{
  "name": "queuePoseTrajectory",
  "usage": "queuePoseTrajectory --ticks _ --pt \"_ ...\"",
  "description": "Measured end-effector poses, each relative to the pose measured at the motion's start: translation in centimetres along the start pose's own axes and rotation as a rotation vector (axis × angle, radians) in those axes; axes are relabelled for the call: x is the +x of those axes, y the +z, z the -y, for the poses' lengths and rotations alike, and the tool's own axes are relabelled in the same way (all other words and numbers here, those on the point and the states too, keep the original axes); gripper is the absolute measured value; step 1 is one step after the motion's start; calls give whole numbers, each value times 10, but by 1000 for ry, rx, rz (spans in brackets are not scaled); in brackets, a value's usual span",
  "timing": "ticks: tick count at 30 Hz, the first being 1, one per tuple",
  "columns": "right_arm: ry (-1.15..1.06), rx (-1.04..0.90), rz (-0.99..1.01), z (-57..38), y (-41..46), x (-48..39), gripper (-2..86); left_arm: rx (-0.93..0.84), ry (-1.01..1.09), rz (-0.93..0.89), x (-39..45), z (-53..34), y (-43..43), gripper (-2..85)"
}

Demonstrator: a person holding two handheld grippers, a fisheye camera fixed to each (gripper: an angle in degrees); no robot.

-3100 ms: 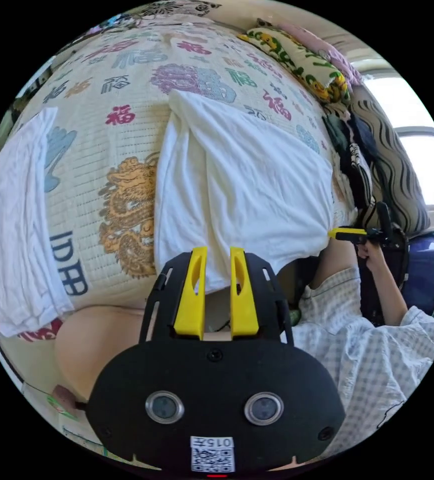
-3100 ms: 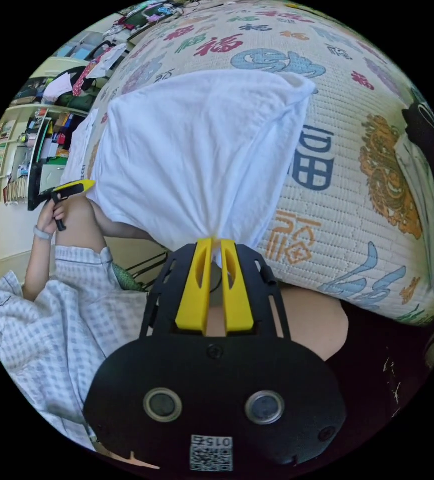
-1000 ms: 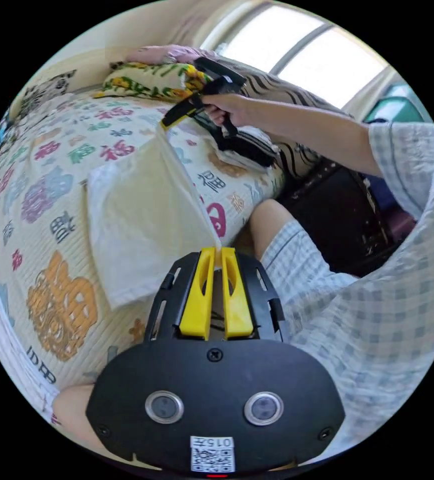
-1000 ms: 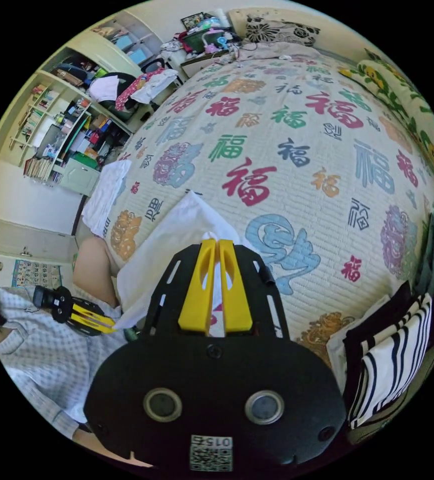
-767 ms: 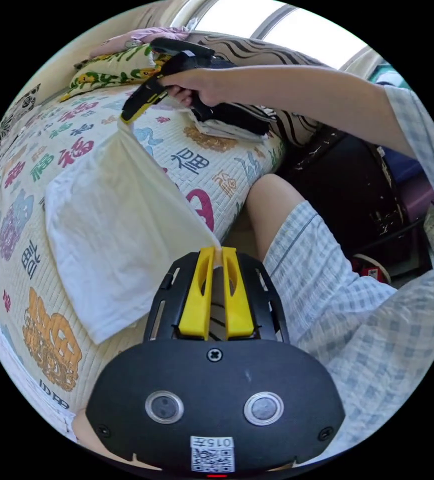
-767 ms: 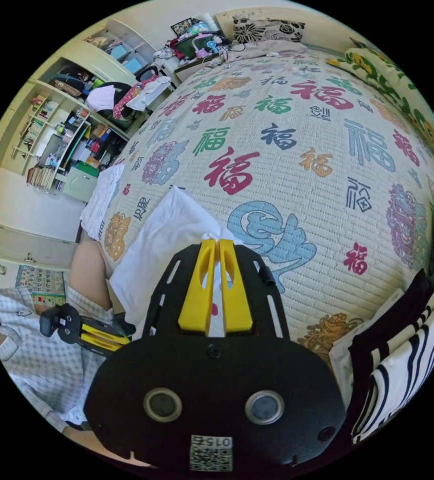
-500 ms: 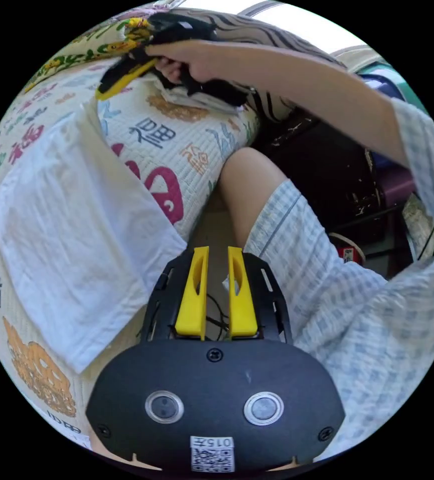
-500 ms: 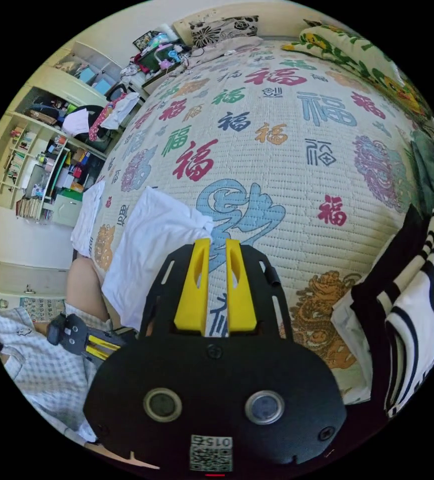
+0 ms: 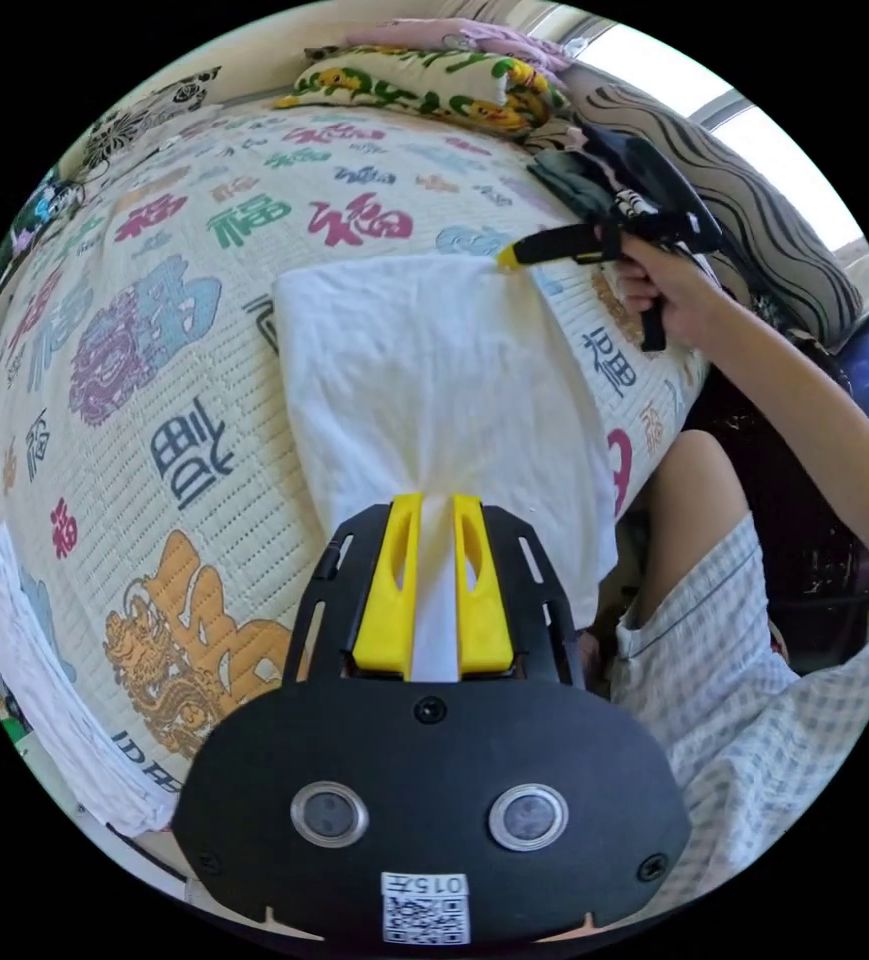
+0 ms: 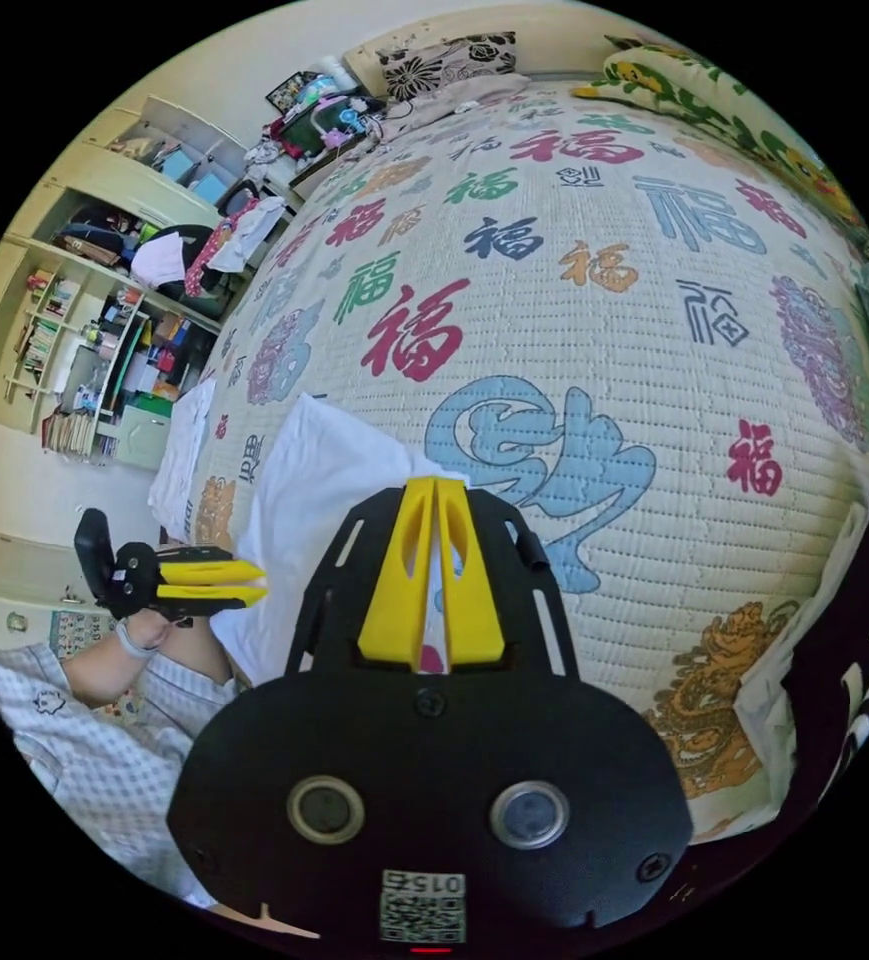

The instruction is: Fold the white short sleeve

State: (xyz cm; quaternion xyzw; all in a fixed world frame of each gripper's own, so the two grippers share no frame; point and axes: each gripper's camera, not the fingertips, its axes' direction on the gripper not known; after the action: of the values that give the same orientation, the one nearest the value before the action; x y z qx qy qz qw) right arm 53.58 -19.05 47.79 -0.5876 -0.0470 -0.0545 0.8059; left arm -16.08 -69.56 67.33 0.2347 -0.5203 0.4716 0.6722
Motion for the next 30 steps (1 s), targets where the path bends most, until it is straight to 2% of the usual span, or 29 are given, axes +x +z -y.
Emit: queuePoseTrajectory --ticks 3,6,8,10,14,17,23,27,30 --pt "13 62 34 -11 -24 15 21 -14 -1 -32 -26 -14 8 59" --pt "39 161 76 -42 -58 39 55 99 -33 -84 -70 -27 -16 65" --pt "86 201 207 -73 -72 68 70 220 -99 -187 -129 -33 -34 82" --pt "120 199 322 -95 -71 89 85 261 -148 -262 -178 -32 -34 96" --pt "153 128 487 -119 -50 122 119 233 -203 -530 -278 -23 8 119" --pt "141 140 574 -117 -42 135 117 184 -203 -642 -319 -17 44 128" --pt "152 144 678 -97 -37 158 97 181 -172 -808 -359 -3 95 106" --pt "159 133 688 -94 -39 164 67 145 -145 -831 -364 5 117 64" --pt "111 201 709 -109 -59 162 49 133 -104 -804 -362 -3 118 25"
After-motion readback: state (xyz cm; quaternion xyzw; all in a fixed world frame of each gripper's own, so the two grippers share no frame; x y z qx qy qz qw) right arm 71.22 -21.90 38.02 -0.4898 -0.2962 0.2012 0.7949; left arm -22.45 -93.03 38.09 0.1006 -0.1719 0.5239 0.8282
